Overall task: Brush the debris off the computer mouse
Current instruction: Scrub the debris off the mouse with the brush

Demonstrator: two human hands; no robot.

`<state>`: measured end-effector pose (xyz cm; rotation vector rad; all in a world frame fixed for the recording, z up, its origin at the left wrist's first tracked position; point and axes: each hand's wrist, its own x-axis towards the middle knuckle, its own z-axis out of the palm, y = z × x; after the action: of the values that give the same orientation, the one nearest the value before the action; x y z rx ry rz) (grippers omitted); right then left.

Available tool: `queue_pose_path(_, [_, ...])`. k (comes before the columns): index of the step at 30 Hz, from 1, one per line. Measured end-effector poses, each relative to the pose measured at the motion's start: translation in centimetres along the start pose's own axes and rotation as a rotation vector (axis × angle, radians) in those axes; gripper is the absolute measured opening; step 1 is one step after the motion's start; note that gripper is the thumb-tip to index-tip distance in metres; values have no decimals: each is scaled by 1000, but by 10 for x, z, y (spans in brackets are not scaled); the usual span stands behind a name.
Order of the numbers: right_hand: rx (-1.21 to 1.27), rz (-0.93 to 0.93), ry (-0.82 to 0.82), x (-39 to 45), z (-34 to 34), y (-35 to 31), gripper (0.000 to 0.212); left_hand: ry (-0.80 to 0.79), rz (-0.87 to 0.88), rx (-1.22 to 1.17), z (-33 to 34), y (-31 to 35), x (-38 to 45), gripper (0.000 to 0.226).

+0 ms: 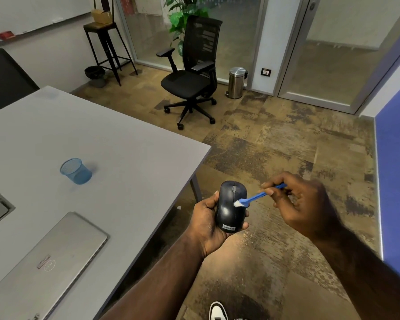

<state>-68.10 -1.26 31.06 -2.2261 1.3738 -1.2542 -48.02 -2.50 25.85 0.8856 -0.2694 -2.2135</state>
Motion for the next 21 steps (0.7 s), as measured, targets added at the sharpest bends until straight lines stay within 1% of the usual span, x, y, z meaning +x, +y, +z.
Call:
queue_pose_path(3, [-91, 107, 106, 2, 1, 5, 7, -19, 1, -8, 0, -1, 0, 59])
queue_pose_path(4, [-80, 119, 113, 1, 1, 5, 7, -20, 6, -17, 0, -1, 0, 58])
queue_pose_path(5, [-39, 103, 93, 0, 2, 4, 7, -16, 14, -29, 1, -1, 1, 57])
queue_pose_path(7, [54, 38, -10, -3, 6, -1, 10, 4, 25, -53, 2, 0, 2, 54])
queue_pose_path(9, [56, -27, -107, -7, 10, -5, 12, 17, 29, -61, 2, 0, 3, 53])
queue_pose_path(10, [31, -38, -105, -8, 12, -6, 13, 22, 30, -65, 2, 0, 3, 53])
queue_pose_path(14, [-47, 67, 101, -4, 10, -1, 18, 17, 23, -75, -1, 2, 4, 58])
queue_pose_path(15, [-50, 54, 102, -4, 9, -1, 18, 17, 25, -77, -2, 2, 5, 58])
queue_pose_path(18, [16, -19, -15, -8, 8, -3, 16, 30, 26, -85, -5, 0, 6, 54])
queue_pose_path(19, [4, -18, -19, -8, 8, -3, 15, 30, 27, -88, -5, -1, 7, 53])
queue_pose_path(21, [-67, 33, 59, -4, 7, 1, 12, -2, 25, -94, -6, -3, 7, 56])
